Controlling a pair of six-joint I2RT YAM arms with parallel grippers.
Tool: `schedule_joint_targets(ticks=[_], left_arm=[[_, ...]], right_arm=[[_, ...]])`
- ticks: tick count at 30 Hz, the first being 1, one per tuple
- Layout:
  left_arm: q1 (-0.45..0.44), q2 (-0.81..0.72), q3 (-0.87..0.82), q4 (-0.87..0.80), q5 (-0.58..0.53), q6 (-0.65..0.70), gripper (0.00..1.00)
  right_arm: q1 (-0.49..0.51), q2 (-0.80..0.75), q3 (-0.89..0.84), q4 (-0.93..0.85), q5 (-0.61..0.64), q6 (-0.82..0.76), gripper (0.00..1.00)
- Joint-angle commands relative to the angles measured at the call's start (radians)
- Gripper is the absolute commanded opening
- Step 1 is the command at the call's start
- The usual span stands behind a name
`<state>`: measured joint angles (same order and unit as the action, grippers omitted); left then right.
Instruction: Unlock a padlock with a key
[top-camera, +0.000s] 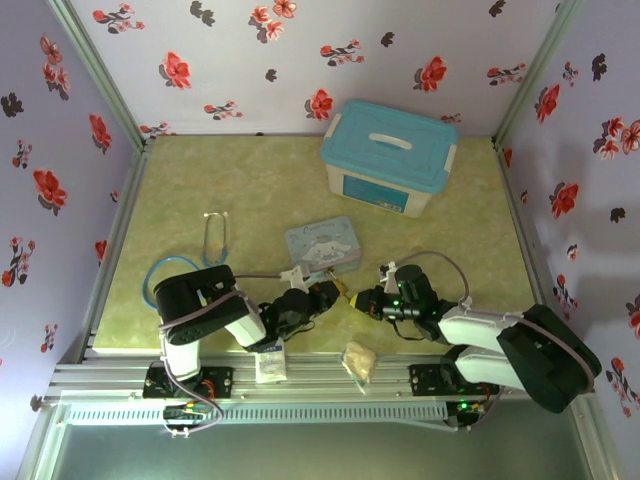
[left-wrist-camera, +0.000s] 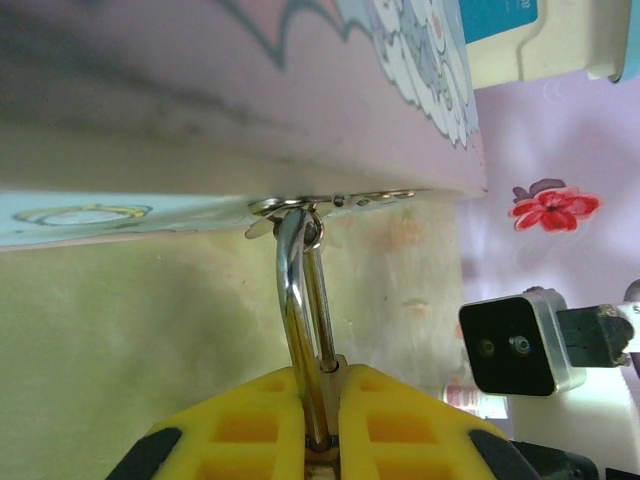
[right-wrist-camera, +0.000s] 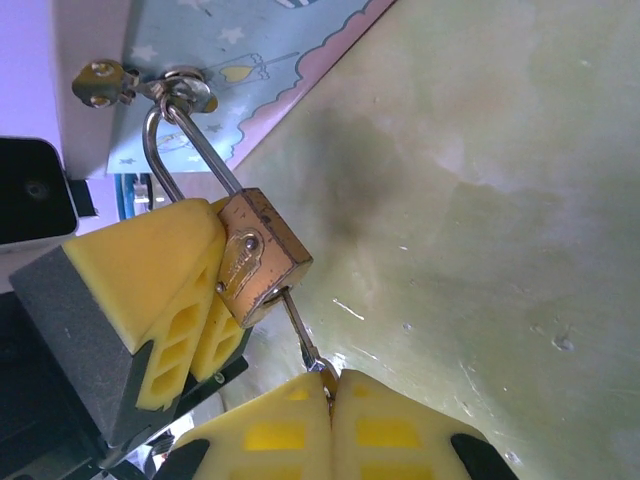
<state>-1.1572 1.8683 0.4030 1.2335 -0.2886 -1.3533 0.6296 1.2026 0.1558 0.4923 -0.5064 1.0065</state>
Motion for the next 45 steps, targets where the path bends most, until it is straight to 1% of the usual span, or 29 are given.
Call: schedule_joint_targets(ticks=[1,5,10,13,16,18,21,25,28,31,34,40,45], left_arm=[[0.012,0.029,-0.021,0.057,-0.007,-0.072,0.00],[0.012,0.020,-0.023,0.057,-0.006,-0.068,0.00],[0.012,0.016,-0.023,0.057,-0.005,-0.065,0.00],[0.012,0.030,-0.017,0.057,0.003,-0.066,0.00],[0.011,0.037,-0.010,0.058,0.008,-0.074,0.00],[0.010,0.030,-0.004,0.063,0.012,-0.073,0.00],[0.011,0.006,0.003,0.061,0.014,-0.072,0.00],[0.011,-0.012,0.016,0.057,0.013,-0.076,0.00],[0.011,-0.009,0.026,0.054,0.017,-0.074,0.00],[0.010,0.005,0.032,0.057,0.021,-0.083,0.00],[0.010,0.006,0.031,0.055,0.027,-0.087,0.00],[0.008,-0.018,0.043,0.043,0.040,-0.072,0.00],[0.008,-0.020,0.051,0.040,0.053,-0.072,0.00]], right_arm=[[-0.016,0.021,-0.019,0.124,-0.017,0.044,0.00],[-0.031,0.039,-0.038,0.232,-0.029,0.083,0.00],[-0.059,0.028,-0.039,0.227,-0.053,0.083,0.00],[-0.060,0.014,-0.036,0.236,-0.060,0.085,0.00],[-0.061,0.005,-0.023,0.190,-0.057,0.067,0.00],[-0.061,0.012,-0.027,0.199,-0.053,0.068,0.00],[-0.061,0.042,-0.035,0.270,-0.041,0.098,0.00],[-0.049,0.086,-0.064,0.424,0.027,0.176,0.00],[-0.033,0.100,-0.068,0.470,0.065,0.198,0.00],[-0.030,0.090,-0.068,0.469,0.073,0.198,0.00],[-0.030,0.072,-0.051,0.420,0.075,0.185,0.00],[-0.025,0.105,-0.003,0.416,0.066,0.172,0.00],[-0.019,0.180,0.023,0.521,0.050,0.203,0.00]])
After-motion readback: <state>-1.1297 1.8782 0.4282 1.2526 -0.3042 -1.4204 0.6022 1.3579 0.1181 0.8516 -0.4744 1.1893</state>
